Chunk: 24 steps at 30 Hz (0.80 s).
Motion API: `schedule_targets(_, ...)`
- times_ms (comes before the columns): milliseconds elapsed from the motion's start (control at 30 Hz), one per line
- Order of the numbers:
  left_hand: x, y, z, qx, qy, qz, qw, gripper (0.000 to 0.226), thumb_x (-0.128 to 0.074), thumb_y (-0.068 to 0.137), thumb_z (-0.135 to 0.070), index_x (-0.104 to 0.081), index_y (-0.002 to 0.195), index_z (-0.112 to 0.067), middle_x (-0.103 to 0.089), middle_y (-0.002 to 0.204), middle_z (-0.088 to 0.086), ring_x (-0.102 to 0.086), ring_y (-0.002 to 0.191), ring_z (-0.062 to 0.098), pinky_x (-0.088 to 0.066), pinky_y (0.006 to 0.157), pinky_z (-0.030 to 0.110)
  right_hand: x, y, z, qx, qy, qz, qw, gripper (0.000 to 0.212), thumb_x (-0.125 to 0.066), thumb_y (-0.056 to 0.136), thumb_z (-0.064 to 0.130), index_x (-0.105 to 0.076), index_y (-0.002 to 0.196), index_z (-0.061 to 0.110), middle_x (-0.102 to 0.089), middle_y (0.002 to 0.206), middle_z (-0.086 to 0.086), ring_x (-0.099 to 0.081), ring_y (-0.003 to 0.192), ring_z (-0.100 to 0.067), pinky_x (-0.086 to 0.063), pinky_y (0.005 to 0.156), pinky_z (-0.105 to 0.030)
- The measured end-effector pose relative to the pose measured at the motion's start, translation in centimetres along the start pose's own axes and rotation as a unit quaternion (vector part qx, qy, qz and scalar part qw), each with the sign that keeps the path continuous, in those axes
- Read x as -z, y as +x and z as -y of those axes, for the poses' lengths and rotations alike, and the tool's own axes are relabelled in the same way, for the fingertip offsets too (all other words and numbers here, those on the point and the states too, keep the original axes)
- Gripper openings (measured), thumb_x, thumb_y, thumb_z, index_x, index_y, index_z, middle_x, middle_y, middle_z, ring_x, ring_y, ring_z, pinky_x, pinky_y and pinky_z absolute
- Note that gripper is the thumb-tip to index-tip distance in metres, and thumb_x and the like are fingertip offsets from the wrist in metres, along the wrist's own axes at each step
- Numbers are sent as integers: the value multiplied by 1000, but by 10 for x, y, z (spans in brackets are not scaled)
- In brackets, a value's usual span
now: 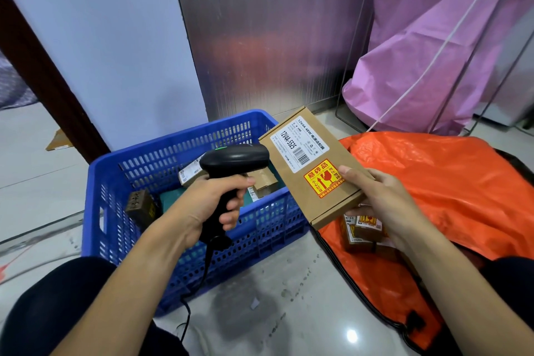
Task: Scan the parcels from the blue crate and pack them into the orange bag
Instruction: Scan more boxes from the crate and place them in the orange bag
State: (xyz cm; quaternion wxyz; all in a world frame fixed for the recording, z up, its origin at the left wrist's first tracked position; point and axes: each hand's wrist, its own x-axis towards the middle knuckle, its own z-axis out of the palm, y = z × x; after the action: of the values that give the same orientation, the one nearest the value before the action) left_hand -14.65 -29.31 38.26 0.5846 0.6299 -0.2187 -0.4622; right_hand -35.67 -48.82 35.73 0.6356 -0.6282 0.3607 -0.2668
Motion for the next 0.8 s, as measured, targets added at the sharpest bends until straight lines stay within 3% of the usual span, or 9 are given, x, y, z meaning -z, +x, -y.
schedule_targets(600,1,0,1,-3,4,-13,1000,33,-79,79,-29,-53,64,-16,-39,59,3,-33,45,18,-34,46,26,0,1,-3,-3,1,2,1000,36,-73,88,43,-71,112,16,-80,94,-3,-77,88,-21,-61,73,-38)
schedule_targets(733,2,0,2,-7,6,-16,1000,32,-80,73,-32,-55,65,-15,-40,57,3,-34,44,18,-36,47,27,3,-2,-6,-12,5,3,1000,39,-73,88,45,-72,114,17,-80,94,-3,-77,85,-19,-59,68,-34)
schedule_targets(800,1,2,3,-14,7,-19,1000,29,-80,75,-32,-59,69,-12,-41,57,4,-34,45,18,-37,48,28,7,-6,-8,-24,3,7,1000,37,-72,89,46,-72,113,18,-80,93,-2,-77,83,-17,-58,61,-25)
